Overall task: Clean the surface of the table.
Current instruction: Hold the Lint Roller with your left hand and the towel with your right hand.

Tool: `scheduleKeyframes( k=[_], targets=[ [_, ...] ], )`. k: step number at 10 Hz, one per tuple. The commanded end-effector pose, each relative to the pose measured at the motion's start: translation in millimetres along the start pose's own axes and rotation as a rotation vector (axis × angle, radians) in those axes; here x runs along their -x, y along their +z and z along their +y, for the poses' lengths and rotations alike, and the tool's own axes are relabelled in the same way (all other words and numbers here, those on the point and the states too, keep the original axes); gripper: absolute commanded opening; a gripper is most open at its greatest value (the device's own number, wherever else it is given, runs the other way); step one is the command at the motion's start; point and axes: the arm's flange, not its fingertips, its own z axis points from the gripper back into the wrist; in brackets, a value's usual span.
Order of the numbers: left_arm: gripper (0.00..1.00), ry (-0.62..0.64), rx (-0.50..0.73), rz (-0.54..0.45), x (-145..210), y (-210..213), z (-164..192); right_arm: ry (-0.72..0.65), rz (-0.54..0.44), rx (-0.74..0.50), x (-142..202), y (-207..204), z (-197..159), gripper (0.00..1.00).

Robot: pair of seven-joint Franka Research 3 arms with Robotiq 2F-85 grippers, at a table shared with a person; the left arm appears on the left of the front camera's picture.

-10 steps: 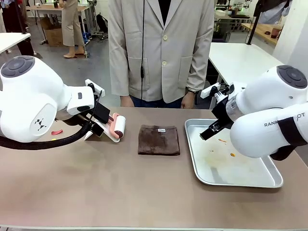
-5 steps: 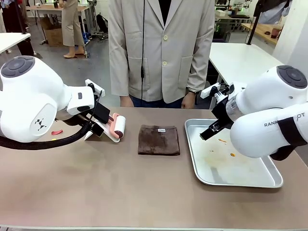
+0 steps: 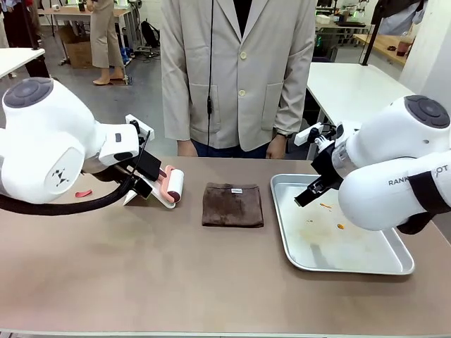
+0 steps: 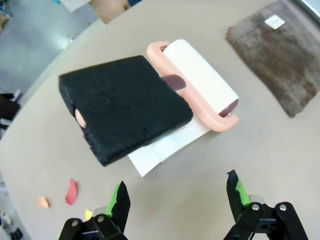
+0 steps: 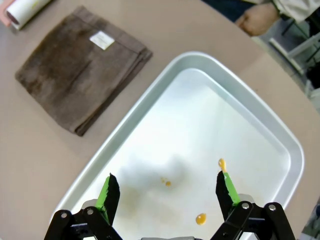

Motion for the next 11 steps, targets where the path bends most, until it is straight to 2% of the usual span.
scheduleKeyframes(
  k=[1,2,3,5,6,7,8,9,10,11],
  targets=[
    [1.0,0.018,-0.018,0.048,-24.8,25.5,5.6,-0.018,0.02,0.013,-0.6,27.7,1.9,1.0],
    [1.0,0.009,-0.032,0.077,-36.8,41.7,10.6,-0.056,0.022,-0.006,0.8,47.8,-0.8,1.0],
    [1.0,0.025,-0.041,0.106,-52.0,63.2,14.0,-0.126,0.069,-0.036,4.9,72.5,-5.6,1.0],
    [1.0,0.083,-0.089,0.171,-84.1,99.6,16.1,-0.334,0.1,-0.136,22.6,116.9,-19.8,1.0],
    [1.0,0.18,-0.125,0.156,-107.0,111.9,14.4,-0.422,0.115,-0.215,37.8,136.1,-29.7,1.0],
    [1.0,0.26,-0.116,0.272,-135.0,125.2,16.1,-0.527,0.073,-0.285,61.5,155.3,-45.7,1.0],
    [1.0,0.367,-0.053,0.25,-159.2,126.1,21.7,-0.633,0.011,-0.269,81.5,163.0,-62.0,1.0],
    [1.0,0.165,-0.097,0.18,-102.5,126.7,18.5,-0.669,-0.012,-0.242,92.9,160.5,-70.8,1.0],
    [1.0,0.165,-0.097,0.18,-102.5,126.7,18.5,-0.65,-0.009,-0.245,93.7,154.0,-71.4,1.0],
    [1.0,0.165,-0.097,0.18,-102.5,126.7,18.5,-0.609,-0.021,-0.315,91.8,151.1,-72.9,1.0]
  ],
)
